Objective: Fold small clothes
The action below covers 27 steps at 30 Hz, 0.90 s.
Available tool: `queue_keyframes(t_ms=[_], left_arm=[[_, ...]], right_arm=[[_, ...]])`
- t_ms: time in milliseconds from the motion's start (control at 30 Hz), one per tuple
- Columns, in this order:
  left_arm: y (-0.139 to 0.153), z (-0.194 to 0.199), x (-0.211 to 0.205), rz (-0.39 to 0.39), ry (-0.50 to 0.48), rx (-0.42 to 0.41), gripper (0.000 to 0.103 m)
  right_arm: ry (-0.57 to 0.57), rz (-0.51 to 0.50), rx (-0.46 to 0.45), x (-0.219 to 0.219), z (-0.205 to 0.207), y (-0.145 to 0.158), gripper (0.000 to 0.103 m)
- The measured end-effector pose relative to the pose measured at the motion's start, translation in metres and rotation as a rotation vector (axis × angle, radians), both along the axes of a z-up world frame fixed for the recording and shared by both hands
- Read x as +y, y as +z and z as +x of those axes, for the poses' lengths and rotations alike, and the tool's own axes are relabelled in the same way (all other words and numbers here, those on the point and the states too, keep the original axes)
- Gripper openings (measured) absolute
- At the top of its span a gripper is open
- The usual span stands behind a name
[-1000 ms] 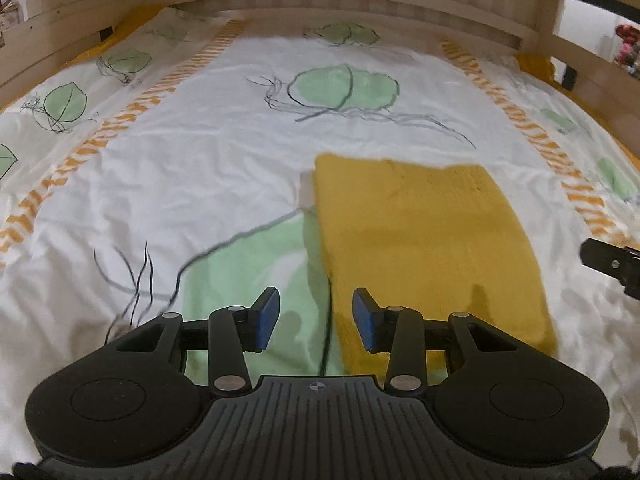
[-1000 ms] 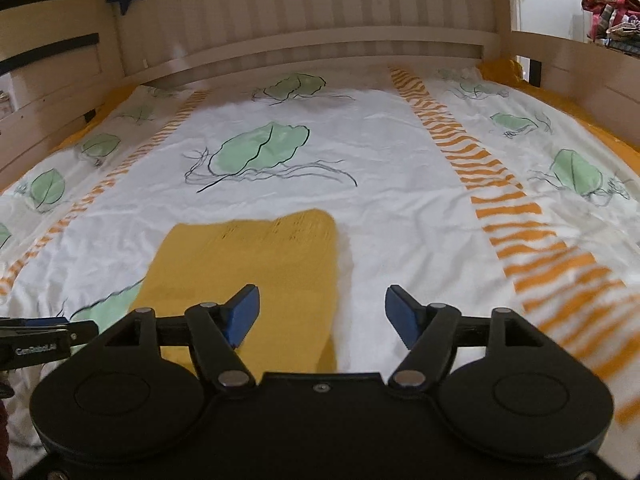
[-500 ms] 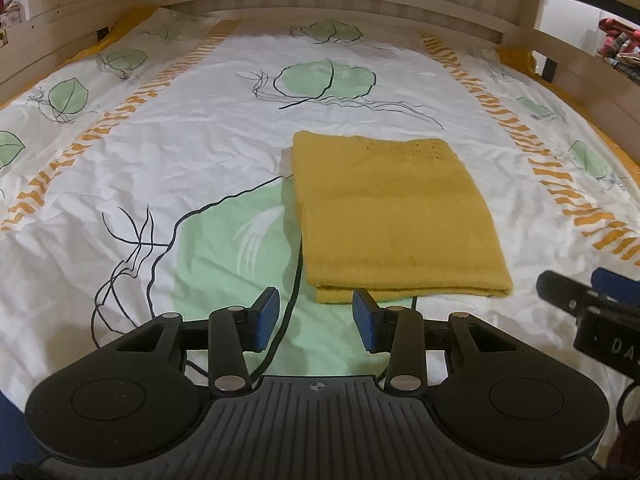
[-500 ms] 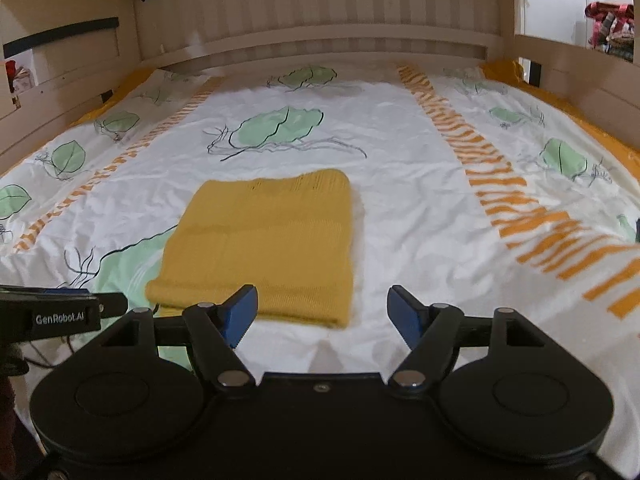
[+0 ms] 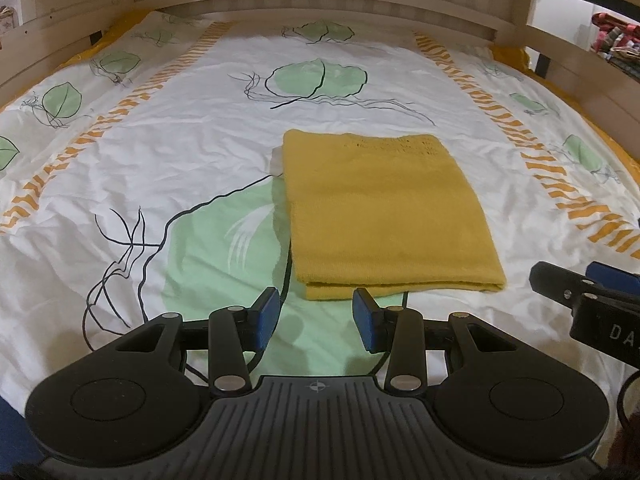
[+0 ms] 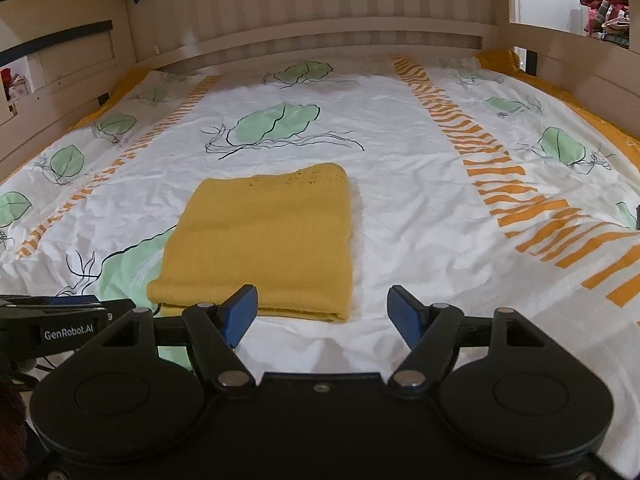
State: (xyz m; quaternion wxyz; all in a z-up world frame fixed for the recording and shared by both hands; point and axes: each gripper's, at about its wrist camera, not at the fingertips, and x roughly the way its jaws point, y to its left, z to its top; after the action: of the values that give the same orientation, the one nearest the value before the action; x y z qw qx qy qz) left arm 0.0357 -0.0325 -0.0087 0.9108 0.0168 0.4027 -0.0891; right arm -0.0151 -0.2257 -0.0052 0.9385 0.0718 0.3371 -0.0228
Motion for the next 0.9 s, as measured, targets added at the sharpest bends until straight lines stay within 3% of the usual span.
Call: queue_keyframes(t_ms=[900], left_arm=[[-0.0029,-0.0037,0.0018,-0.007,-0.004,0.032,0.039]], right_arm=[[0.006,0.008,0.073,0.01,0.0056,-0.0032,0.074]])
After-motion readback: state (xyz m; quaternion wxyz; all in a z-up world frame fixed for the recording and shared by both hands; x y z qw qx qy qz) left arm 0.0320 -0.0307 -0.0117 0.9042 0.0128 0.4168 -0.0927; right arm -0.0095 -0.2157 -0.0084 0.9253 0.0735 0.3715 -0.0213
